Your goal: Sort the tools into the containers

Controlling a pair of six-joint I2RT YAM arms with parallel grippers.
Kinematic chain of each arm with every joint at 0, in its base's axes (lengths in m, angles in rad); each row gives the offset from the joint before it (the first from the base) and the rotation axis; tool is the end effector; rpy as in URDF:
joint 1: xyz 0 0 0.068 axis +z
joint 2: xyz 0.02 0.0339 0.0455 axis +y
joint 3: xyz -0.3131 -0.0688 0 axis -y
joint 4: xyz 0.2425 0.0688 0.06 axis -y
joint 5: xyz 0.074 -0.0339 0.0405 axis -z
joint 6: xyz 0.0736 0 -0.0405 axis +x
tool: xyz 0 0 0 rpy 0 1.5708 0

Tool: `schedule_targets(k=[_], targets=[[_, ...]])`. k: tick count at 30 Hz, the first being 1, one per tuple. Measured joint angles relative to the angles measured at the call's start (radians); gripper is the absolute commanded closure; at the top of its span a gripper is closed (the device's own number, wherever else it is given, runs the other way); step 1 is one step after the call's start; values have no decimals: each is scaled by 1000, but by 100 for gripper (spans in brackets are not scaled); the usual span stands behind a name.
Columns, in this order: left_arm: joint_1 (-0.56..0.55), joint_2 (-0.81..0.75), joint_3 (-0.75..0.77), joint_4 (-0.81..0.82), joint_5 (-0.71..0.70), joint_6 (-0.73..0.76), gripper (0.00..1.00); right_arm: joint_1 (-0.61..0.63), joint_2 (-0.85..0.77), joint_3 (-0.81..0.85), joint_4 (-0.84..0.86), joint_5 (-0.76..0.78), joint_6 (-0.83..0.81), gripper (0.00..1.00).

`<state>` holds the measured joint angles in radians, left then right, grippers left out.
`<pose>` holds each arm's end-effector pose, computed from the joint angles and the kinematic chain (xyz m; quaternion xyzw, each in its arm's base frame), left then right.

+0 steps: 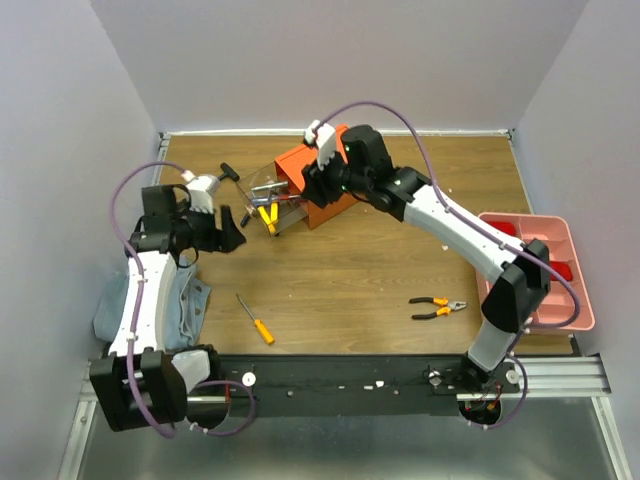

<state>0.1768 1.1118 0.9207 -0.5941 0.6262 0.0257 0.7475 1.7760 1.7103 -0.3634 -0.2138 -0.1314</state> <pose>0.2294 -0.0028 0.3126 0.0512 0.8853 -0.2463 0.3911 0.3285 0.3258 0.4033 -0.4081 0.7326 0.2485 0.4847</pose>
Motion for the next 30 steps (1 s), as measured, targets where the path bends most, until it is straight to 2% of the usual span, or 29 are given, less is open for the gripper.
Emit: schedule_targets(k=[2,3,5,7,9,14,18,21,24,28,30], targets=[[-92,-2,36,-128,46,195,21,-11,-55,-92,-9,-2,-2,39],[-135,-2,55,-194,62,319,21,-19,-71,-124,-19,-2,-1,31],[-220,-2,87,-304,64,517,21,-39,-86,-164,-34,-2,-1,26],[-301,2,94,-428,53,787,21,-78,-100,-202,-48,-8,0,22],[-352,5,64,-524,6,1018,21,-127,-115,-232,-58,-14,8,21],[-485,-8,-95,-600,-111,1428,23,-256,-152,-268,-71,-17,39,21],[-587,-13,-190,-569,-169,1570,27,-337,-211,-323,-71,-16,45,21],[-660,-13,-237,-509,-189,1615,30,-366,-249,-351,-69,-16,45,21],[-735,0,-272,-442,-201,1622,36,-391,-283,-381,-65,-18,45,21],[-819,56,-297,-350,-226,1590,52,-416,-293,-395,-65,-28,47,22],[-838,85,-315,-313,-241,1580,55,-426,-293,-399,-66,-34,49,22]])
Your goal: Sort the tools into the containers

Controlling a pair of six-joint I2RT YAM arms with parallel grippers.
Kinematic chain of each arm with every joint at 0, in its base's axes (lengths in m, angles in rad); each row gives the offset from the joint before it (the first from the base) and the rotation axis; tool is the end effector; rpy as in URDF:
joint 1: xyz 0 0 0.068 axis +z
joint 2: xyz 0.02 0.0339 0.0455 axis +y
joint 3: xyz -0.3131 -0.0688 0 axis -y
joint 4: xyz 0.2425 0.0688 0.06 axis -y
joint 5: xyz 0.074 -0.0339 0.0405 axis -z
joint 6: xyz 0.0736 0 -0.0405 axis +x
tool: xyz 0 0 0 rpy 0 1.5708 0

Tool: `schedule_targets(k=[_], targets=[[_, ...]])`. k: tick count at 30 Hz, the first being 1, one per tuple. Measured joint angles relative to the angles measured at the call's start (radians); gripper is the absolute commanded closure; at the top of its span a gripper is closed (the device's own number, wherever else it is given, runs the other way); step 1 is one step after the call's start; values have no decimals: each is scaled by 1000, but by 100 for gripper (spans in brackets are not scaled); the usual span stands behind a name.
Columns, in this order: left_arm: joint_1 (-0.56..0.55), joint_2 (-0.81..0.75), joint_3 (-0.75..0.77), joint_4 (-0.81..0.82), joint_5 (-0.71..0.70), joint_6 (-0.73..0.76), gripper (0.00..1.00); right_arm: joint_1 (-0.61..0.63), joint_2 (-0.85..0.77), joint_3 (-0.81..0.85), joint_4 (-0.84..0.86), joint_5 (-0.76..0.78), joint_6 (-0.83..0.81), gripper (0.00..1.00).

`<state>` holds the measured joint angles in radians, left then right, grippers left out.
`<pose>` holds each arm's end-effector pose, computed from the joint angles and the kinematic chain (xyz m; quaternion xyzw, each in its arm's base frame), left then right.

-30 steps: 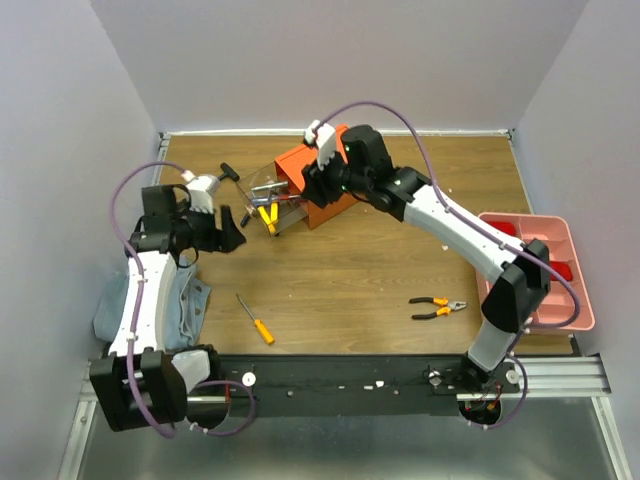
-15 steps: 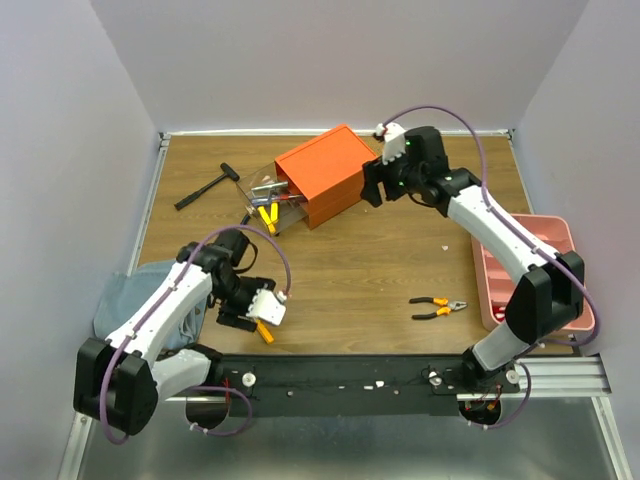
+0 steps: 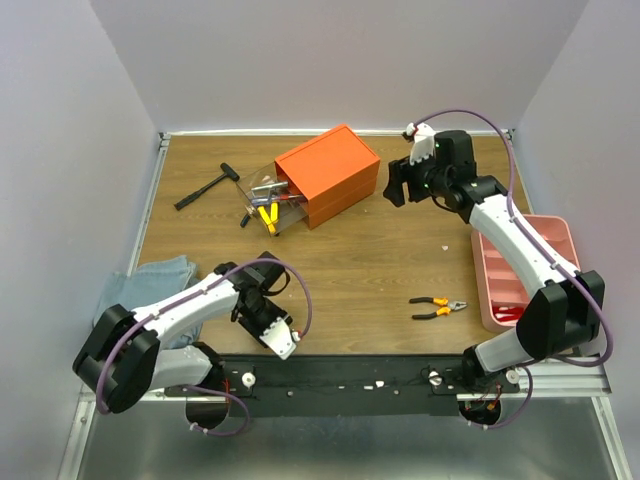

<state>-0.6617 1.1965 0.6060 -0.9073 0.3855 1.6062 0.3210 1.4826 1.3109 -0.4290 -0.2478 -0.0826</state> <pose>0.1019 -0.1145 0.1779 0.8917 0.4086 -0.1542 0.1190 0.3374 0.1312 0.3609 -0.2324 0.8485 0.1636 0.4464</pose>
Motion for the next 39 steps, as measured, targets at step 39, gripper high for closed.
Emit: schedule_targets(k=[39], targets=[[418,291,768,580,-55,-1640,100,-22,55,19,1,-43,34,24]])
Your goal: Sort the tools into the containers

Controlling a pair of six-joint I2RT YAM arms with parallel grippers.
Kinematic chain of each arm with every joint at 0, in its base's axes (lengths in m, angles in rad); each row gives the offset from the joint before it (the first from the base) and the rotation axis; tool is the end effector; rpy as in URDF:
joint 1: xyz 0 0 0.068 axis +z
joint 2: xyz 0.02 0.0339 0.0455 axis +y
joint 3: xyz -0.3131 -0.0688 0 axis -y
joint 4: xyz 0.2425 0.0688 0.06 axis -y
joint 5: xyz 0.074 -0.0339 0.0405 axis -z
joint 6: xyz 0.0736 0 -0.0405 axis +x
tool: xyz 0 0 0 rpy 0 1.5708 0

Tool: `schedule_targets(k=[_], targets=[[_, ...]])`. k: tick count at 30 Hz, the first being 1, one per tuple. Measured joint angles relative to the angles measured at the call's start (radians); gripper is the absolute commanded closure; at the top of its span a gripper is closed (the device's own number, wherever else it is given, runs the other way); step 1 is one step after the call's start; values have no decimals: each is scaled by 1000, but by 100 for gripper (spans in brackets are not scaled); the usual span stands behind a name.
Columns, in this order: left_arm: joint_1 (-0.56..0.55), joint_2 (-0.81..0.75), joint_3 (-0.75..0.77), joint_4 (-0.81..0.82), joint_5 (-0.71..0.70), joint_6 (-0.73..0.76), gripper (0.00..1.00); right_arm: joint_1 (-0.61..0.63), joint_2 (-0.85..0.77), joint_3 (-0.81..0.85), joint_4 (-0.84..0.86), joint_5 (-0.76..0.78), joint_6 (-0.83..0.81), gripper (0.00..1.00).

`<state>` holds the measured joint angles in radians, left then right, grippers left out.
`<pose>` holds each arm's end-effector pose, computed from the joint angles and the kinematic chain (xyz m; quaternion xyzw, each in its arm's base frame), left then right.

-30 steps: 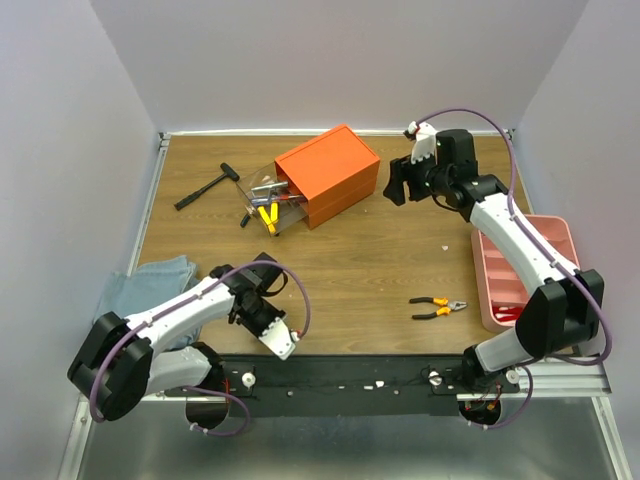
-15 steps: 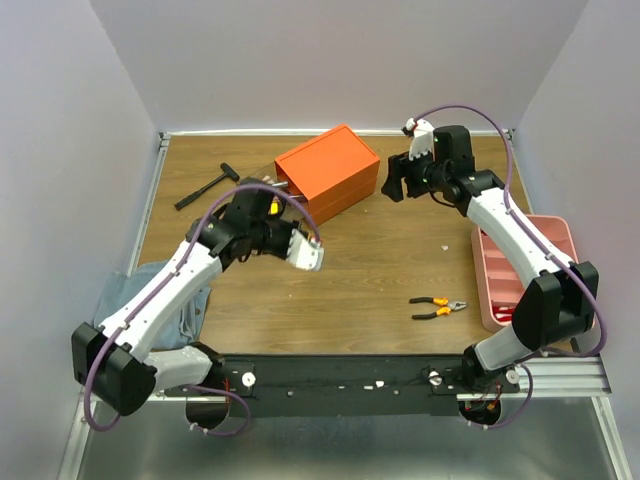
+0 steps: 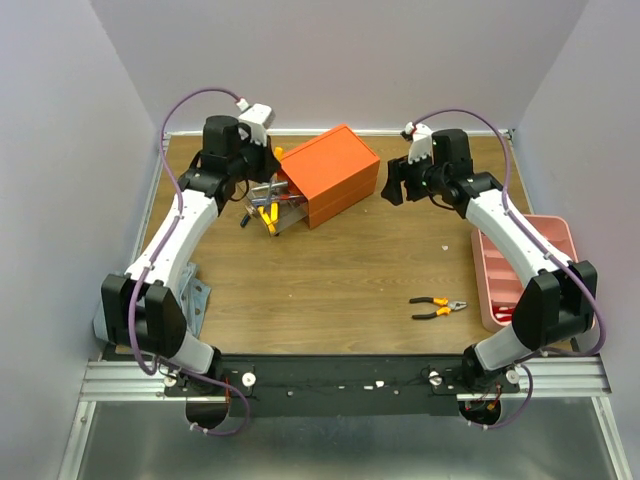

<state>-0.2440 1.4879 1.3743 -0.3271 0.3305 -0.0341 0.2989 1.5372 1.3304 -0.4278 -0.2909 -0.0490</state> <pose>0.3549 -0.1130 0.3964 0.1749 0.8192 -0.2108 0.5038 0.3526 0.1307 0.3497 -0.2172 0.8584 0.1840 0.4268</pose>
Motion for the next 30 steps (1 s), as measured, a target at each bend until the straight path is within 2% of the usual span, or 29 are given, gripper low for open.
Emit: schedule_targets(k=[5,12,21,30], targets=[[51,46,2,37,-27,-289,100,0,0,-6,2,0,0,24],[80,110,0,66,-59,-462,100,0,0,-13,7,0,-4,23],[97,220,17,86,-52,-496,100,0,0,-27,12,1,-6,23],[107,274,96,41,8,-438,100,0,2,-28,16,1,-8,23]])
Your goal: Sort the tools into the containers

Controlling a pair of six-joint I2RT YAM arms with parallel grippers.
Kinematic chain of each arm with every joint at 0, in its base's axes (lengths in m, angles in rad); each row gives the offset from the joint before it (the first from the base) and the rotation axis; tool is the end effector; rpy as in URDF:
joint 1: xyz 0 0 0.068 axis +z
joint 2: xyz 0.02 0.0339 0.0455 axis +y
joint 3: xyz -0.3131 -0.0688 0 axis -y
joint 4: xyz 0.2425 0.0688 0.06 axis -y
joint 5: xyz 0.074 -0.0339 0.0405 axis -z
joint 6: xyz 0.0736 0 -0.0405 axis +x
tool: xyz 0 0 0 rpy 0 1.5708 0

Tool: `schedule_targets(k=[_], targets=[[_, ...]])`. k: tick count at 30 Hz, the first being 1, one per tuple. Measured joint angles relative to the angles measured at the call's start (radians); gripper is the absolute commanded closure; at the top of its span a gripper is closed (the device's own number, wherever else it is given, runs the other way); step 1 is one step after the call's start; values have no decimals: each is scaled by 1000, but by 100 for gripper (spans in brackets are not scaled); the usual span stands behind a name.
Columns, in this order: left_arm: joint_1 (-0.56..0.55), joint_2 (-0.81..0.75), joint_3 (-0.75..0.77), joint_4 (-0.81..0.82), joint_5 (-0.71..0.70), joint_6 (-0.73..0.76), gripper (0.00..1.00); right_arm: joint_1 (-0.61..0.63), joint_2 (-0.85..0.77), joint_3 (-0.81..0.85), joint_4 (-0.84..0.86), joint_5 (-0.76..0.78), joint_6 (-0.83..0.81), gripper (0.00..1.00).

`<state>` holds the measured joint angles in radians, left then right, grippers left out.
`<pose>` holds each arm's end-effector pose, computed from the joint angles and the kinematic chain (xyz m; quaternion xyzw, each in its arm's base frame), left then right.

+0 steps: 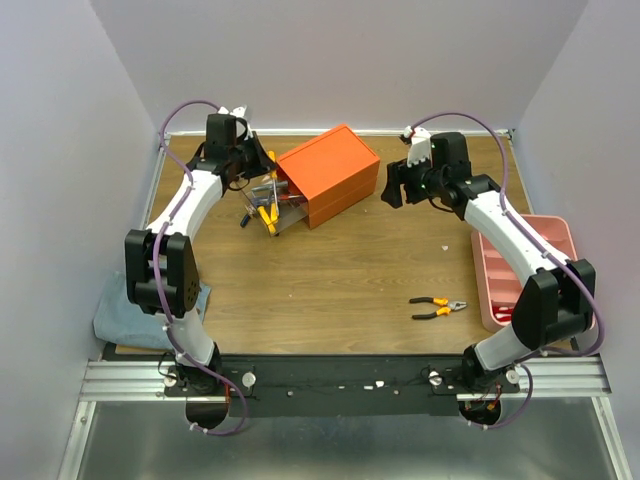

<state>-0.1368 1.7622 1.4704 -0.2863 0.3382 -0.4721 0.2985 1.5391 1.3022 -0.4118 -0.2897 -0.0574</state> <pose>0.4417 -0.0855 0.3302 -0.0656 0.8680 -0.2819 0.4035 0.3523 0.1304 0.3405 -0.2201 0.8608 0.1813 0.4215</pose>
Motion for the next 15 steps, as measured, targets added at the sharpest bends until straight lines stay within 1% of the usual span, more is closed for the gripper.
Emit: schedule_targets(k=[4,6,7,10,13,15], targets=[[0,0,-2,-22,21,16,99,0,13,0,0,0,0,23],[0,0,-7,-29,26,19,95,0,21,0,0,0,0,23],[0,0,-12,-32,31,20,83,0,23,0,0,0,0,23],[0,0,-26,-41,35,23,58,0,25,0,0,0,0,23],[0,0,-27,-54,36,14,48,0,25,0,0,0,0,23],[0,0,-27,-54,36,15,46,0,25,0,0,0,0,23]])
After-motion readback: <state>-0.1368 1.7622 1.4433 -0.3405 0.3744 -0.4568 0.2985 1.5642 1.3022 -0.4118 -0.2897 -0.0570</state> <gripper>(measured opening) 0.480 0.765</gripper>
